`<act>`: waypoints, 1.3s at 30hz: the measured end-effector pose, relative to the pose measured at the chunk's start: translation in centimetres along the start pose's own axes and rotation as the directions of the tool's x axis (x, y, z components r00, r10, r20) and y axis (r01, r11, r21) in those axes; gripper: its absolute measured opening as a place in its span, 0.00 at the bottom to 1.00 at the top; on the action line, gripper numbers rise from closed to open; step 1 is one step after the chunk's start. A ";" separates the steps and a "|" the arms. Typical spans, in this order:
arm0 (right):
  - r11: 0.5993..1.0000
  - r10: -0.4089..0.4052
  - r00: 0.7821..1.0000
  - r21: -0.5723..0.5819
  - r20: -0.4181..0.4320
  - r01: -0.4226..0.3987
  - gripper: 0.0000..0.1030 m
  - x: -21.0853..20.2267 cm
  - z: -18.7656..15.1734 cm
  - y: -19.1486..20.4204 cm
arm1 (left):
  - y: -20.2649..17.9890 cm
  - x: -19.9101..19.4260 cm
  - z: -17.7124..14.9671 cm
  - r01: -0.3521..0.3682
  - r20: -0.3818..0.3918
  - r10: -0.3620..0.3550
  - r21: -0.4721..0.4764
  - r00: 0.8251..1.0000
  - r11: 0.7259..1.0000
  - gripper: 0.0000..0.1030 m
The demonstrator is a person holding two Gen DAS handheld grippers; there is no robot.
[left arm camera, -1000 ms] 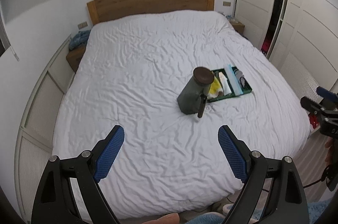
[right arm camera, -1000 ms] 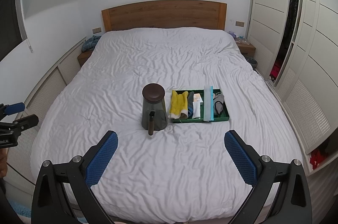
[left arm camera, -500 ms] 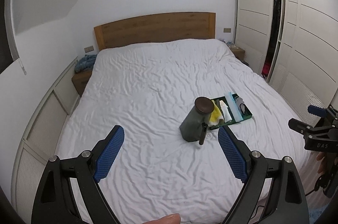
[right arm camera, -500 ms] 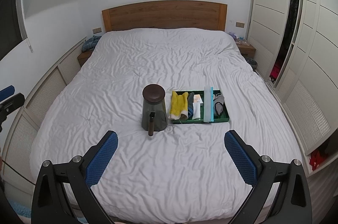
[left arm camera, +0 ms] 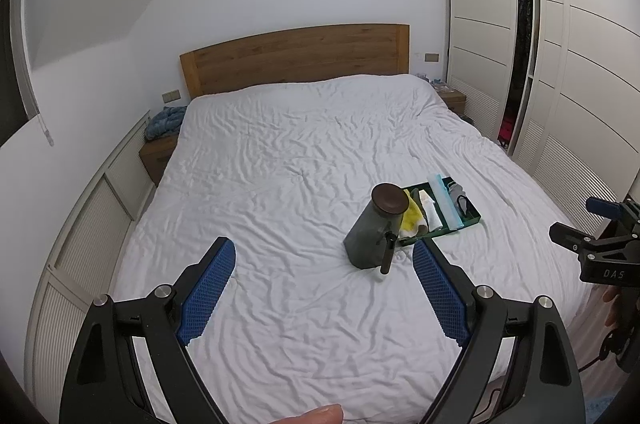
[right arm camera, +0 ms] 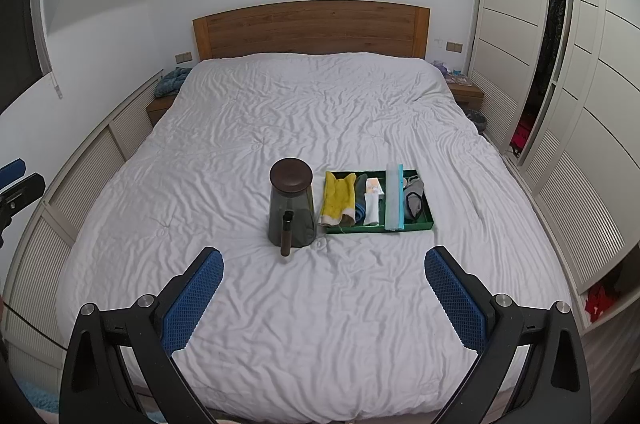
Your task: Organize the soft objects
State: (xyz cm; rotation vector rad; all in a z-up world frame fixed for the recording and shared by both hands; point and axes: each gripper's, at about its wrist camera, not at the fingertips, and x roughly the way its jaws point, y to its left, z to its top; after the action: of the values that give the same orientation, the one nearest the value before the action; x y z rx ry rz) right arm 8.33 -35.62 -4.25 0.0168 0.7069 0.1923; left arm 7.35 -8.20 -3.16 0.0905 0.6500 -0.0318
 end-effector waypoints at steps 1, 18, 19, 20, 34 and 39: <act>1.000 0.000 1.000 0.000 0.000 0.000 1.00 0.1 0.0 0.0 | 0.0 0.0 0.0 0.001 0.000 -0.001 0.000 1.000 1.000 0.84; 1.000 -0.002 1.000 -0.002 0.004 0.002 1.00 -0.1 -0.2 -0.1 | 1.8 0.4 0.0 -0.057 -0.013 0.057 -0.073 0.998 0.996 0.84; 1.000 -0.002 1.000 -0.002 0.005 0.002 1.00 0.0 -0.1 -0.1 | 2.1 0.4 0.1 -0.064 -0.011 0.064 -0.087 0.998 0.994 0.84; 1.000 -0.003 1.000 -0.002 0.005 0.003 1.00 0.0 -0.1 -0.2 | 2.4 0.3 0.1 -0.069 -0.009 0.068 -0.098 0.998 0.993 0.84; 1.000 0.003 1.000 -0.008 -0.001 -0.003 1.00 0.2 -0.1 -0.2 | 2.5 0.6 -0.5 -0.072 -0.020 0.071 -0.097 0.997 0.993 0.84; 1.000 0.006 1.000 -0.014 -0.006 -0.006 1.00 0.5 0.1 -0.2 | 2.5 0.9 -0.5 -0.054 -0.032 0.051 -0.104 0.998 0.993 0.84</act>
State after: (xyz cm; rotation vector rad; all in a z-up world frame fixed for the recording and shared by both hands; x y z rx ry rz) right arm 8.77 -35.75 -4.50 0.0054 0.7111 0.2031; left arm 7.91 -5.69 -3.86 0.0067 0.6768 0.0542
